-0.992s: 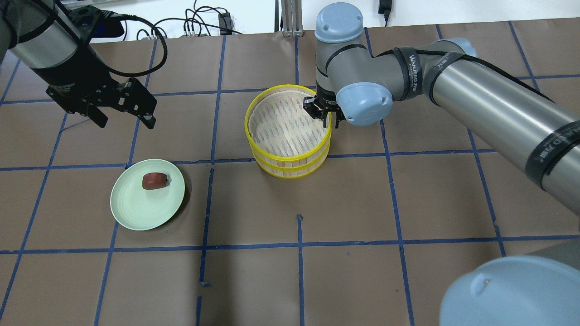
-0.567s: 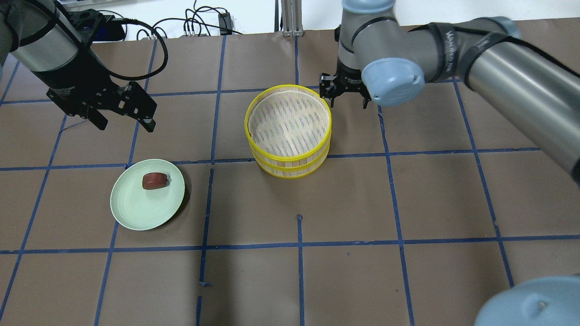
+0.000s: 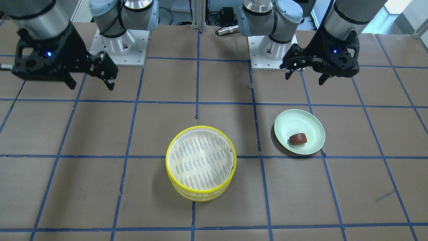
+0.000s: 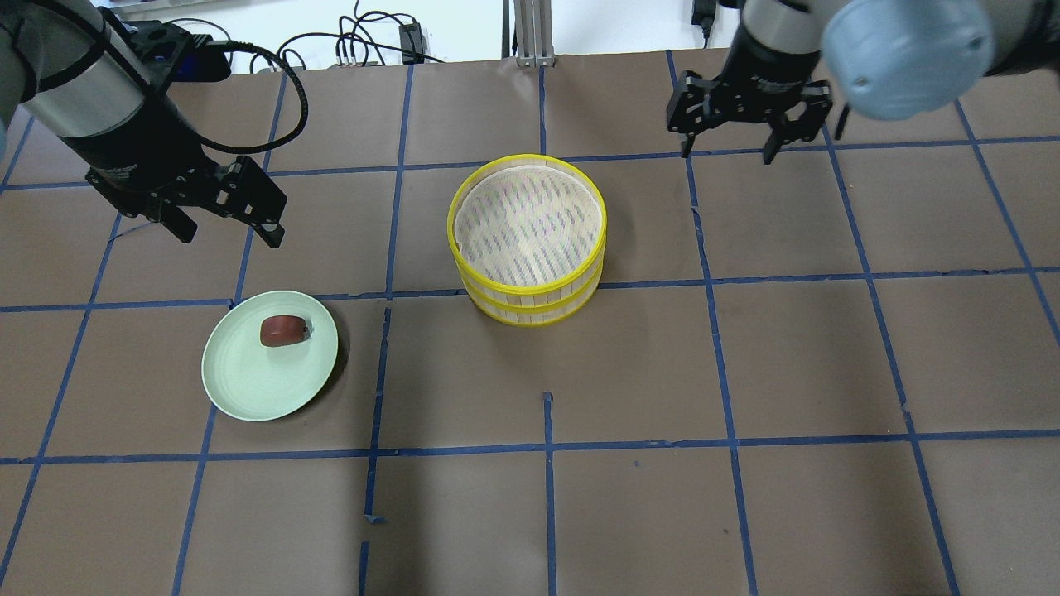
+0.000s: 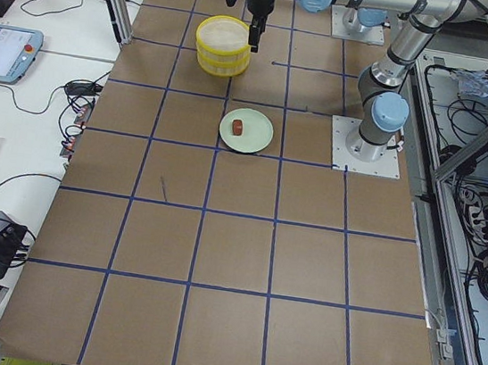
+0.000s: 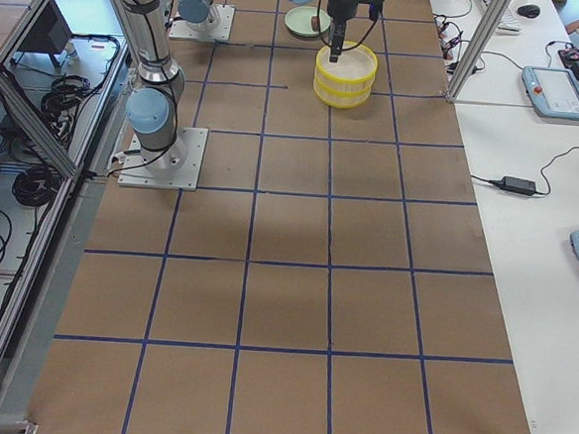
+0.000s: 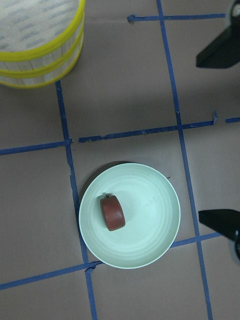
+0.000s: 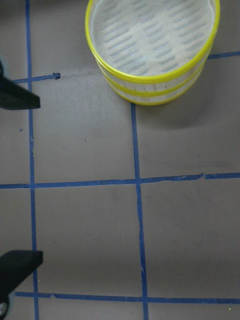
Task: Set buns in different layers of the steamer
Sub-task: 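Open the right gripper and withdraw it from the steamer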
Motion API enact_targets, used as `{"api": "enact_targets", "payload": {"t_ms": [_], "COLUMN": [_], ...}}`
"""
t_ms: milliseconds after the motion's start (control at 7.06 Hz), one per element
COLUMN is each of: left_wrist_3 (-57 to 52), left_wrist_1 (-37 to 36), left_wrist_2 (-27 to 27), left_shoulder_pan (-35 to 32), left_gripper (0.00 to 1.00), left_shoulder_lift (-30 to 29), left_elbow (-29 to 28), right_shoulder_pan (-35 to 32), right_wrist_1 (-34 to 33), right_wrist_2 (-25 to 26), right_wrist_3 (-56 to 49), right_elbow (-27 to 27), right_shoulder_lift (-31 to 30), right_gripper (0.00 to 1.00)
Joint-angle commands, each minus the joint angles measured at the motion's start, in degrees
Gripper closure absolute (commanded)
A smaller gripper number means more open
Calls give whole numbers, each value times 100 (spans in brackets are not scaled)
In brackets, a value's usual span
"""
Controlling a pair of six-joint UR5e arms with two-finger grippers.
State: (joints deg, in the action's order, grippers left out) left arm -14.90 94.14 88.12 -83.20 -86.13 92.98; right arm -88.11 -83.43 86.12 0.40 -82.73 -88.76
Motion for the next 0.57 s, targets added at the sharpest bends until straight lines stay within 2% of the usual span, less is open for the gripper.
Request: {"api": "enact_targets", "payload": {"t_ms": [0,283,425], "left_wrist_3": [-13,-512,-636], "left_wrist_1": [8,-132,-890], "left_wrist_2": [47,65,65], "left_shoulder_pan": [31,495,741], "left_gripper": [0,2,3], "left_shoulder_lift": [0,-165,-315], "left_elbow": [18,455,1032], "right_shoulder_pan": [-83,-321,-321], "right_wrist_1": [249,-380,-375], "right_wrist_2": [10,447,397], "right_wrist_3": [-119,-189,-198], "right_elbow": [-286,-358,-332], "right_shoulder_lift": [-316,-247,-238], "right_gripper": [2,0,0]}}
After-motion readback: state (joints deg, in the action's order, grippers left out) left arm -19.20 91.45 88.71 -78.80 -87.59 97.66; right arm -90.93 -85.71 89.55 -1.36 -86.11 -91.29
